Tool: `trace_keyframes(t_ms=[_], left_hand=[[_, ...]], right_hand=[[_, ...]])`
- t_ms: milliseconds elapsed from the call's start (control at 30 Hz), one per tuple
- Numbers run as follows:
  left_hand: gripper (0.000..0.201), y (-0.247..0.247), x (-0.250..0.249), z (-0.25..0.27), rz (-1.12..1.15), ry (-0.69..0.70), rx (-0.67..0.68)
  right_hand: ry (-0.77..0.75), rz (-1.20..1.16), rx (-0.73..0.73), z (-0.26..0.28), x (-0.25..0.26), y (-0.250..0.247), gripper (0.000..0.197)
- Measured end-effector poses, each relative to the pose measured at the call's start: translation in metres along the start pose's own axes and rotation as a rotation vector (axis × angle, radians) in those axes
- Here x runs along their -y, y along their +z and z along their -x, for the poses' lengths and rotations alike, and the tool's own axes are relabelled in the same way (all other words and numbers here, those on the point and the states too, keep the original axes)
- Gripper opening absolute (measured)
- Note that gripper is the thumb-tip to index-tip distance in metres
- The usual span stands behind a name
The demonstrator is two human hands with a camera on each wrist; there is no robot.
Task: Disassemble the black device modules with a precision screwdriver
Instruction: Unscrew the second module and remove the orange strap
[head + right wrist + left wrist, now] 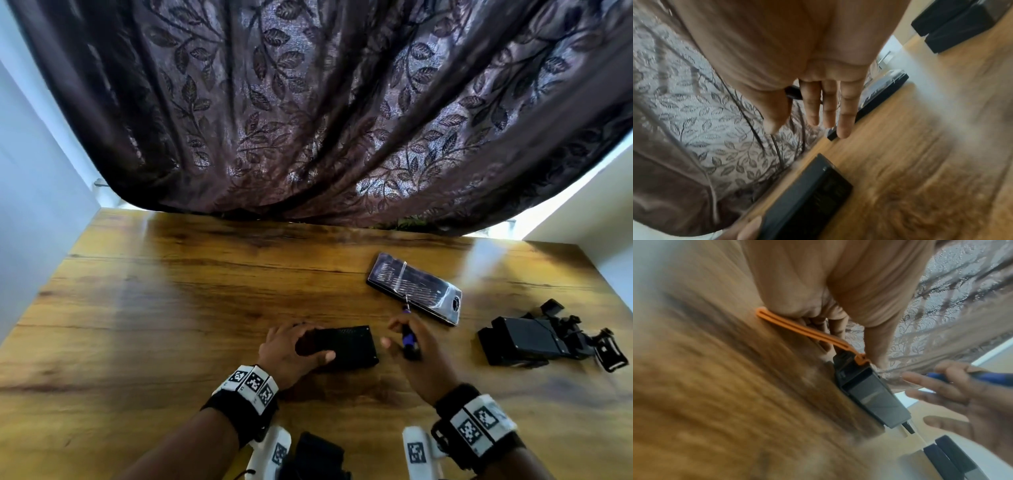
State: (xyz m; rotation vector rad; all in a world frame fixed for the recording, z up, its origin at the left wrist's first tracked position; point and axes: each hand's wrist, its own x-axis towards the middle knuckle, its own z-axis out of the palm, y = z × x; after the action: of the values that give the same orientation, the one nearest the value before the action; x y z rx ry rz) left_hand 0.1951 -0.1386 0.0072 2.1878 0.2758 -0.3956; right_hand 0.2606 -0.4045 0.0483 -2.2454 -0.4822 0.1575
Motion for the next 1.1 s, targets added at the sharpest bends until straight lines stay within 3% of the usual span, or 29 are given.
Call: trace_keyframes(t_ms=[133,267,433,567,633,733,800,867,933,1100], left_hand=[[0.042,0.012,-0.008,-0.003,-0.047,-0.072,-0.087],[0.017,0.023,-0.018,-0.004,-0.066,-0.151,-0.179],[0.028,0.028,-0.018,-0.008,-0.078,-0.202,-0.197],[0.02,0.031,-0.02,-0.009,-0.076,-0.223,-0.22],[0.029,0.032,-0.02,-0.009,-0.09,-0.238,-0.218],[0.067,0.033,-0.019,-0.007,-0.097,-0.237,-0.198],[0.079,0.029,-0.017,-0.004,-0.085,-0.213,-0.169],[0.082,0.023,-0.015,0.002,-0.124,-0.173,-0.083],[0.098,0.019,-0.015,0.009,-0.203,-0.142,0.004],[0.106,0.022,-0.012,0.016,-0.309,-0.102,-0.017]], right_hand=[[0.049,0.012,0.162,-0.014,-0.019,0.01,0.043],[0.109,-0.062,0.159,-0.034,-0.031,0.014,0.034],[0.105,-0.124,0.192,-0.054,-0.036,0.017,0.018],[0.076,-0.124,0.218,-0.057,-0.033,0.015,0.014],[0.061,-0.141,0.257,-0.056,-0.033,0.012,0.016],[0.013,-0.146,0.459,-0.049,-0.04,0.003,0.044],[-0.036,-0.091,0.539,-0.046,-0.045,-0.003,0.054],[-0.069,-0.059,0.569,-0.046,-0.049,-0.007,0.057],[-0.104,-0.03,0.584,-0.048,-0.049,-0.007,0.06],[-0.166,-0.039,0.574,-0.043,-0.039,-0.009,0.052]])
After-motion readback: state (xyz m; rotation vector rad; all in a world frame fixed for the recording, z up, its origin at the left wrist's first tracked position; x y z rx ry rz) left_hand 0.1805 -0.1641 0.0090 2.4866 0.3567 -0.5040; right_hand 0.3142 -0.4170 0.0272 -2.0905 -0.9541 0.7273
